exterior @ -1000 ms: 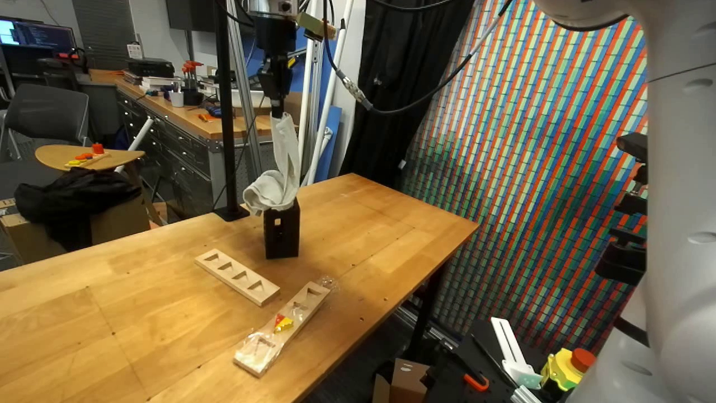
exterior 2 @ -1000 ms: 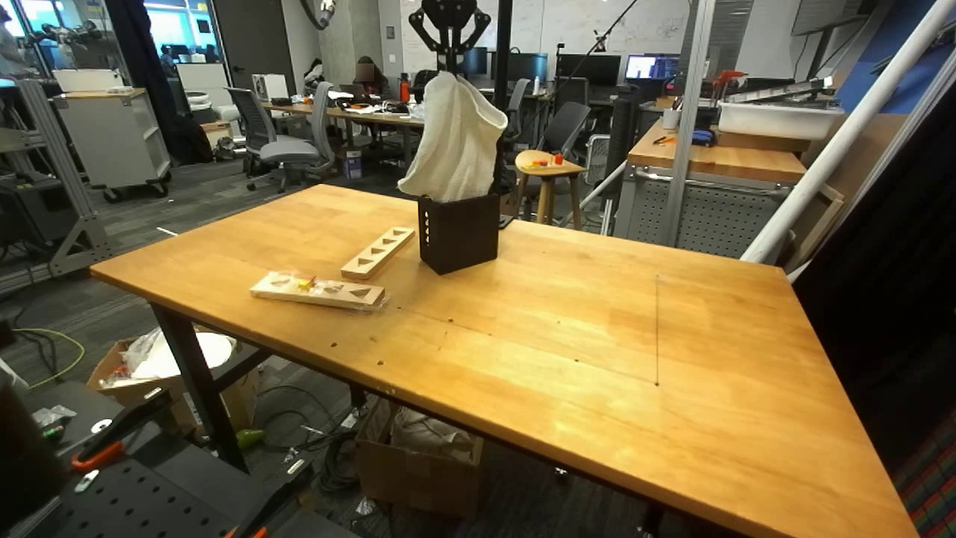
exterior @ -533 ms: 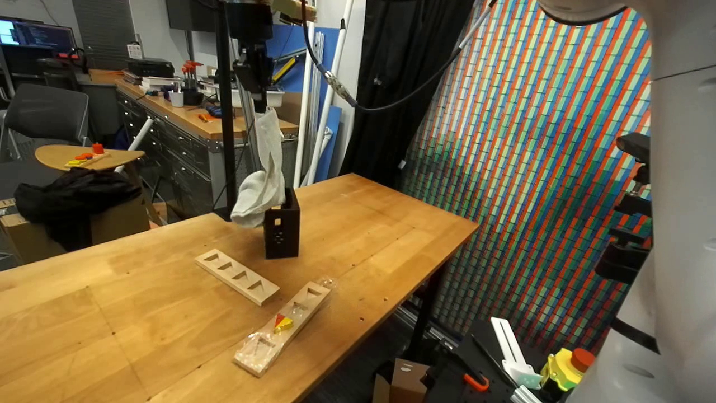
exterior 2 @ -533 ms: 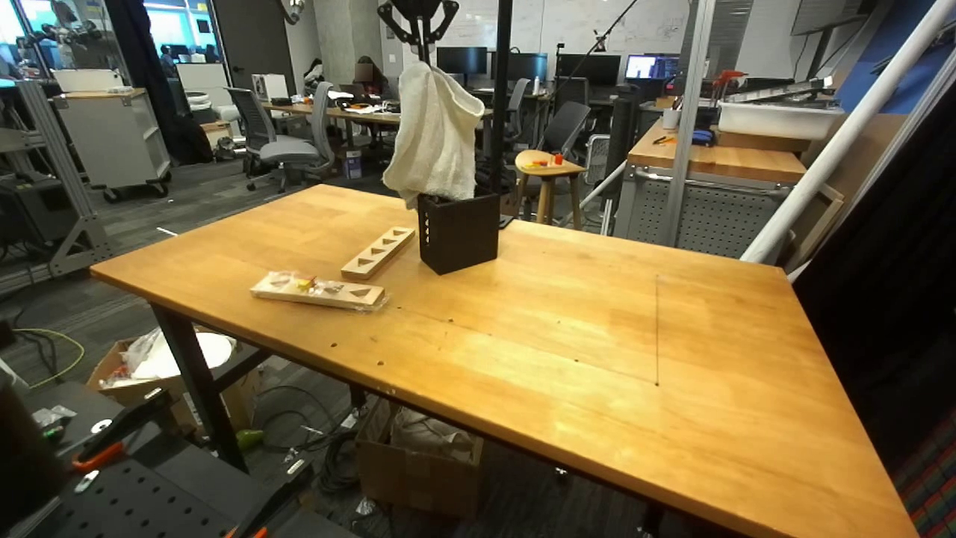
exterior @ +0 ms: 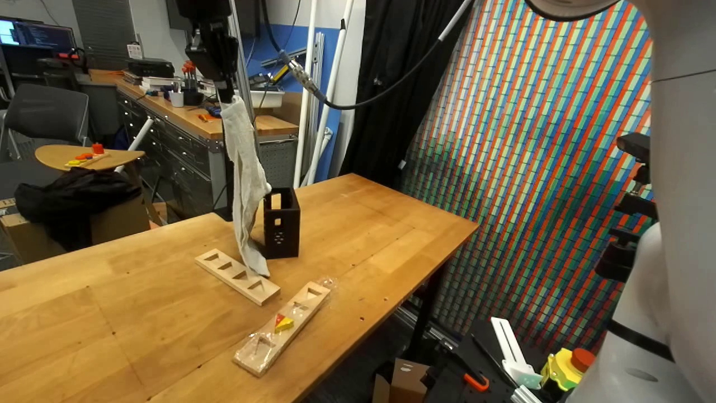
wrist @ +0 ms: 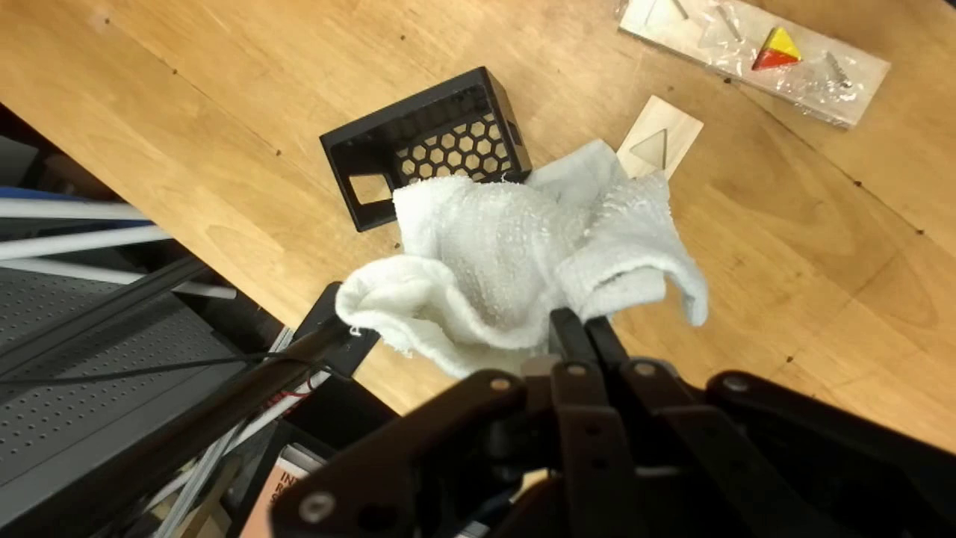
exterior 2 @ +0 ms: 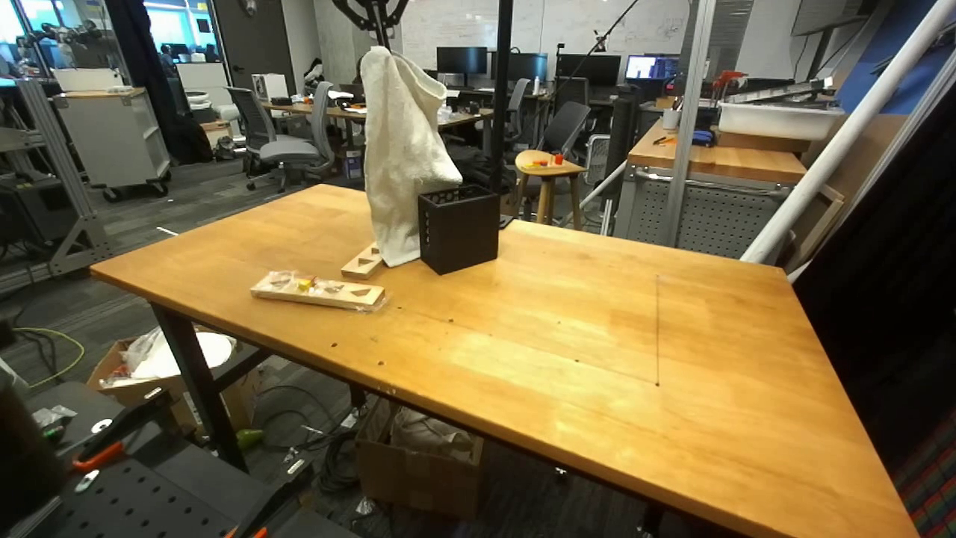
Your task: Pick up the cloth and put it in the box, then remove it and fold it on the table
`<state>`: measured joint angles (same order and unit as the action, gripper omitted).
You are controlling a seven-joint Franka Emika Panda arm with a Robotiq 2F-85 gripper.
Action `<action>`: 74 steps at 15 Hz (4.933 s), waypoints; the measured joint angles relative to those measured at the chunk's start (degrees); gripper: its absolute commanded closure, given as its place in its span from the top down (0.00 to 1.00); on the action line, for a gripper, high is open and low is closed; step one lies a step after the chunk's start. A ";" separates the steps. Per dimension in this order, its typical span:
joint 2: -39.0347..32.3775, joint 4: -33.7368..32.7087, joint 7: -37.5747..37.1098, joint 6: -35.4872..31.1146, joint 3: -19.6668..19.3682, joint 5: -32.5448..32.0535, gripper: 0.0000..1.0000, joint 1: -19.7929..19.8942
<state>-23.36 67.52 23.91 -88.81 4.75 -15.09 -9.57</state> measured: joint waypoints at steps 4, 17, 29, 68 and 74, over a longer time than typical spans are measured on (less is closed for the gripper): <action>-1.33 -2.47 -0.99 2.57 0.36 -1.95 0.02 -2.67; -12.25 -17.27 -1.08 10.11 1.05 -8.22 0.02 -12.31; -20.62 -22.08 -4.56 9.81 1.57 -8.16 0.02 -20.49; -37.24 -41.43 -12.06 5.27 0.44 5.56 0.02 -20.83; -38.44 -41.43 -12.14 1.58 0.49 7.52 0.02 -18.17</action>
<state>-61.80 26.09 11.77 -87.23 5.24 -7.57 -27.74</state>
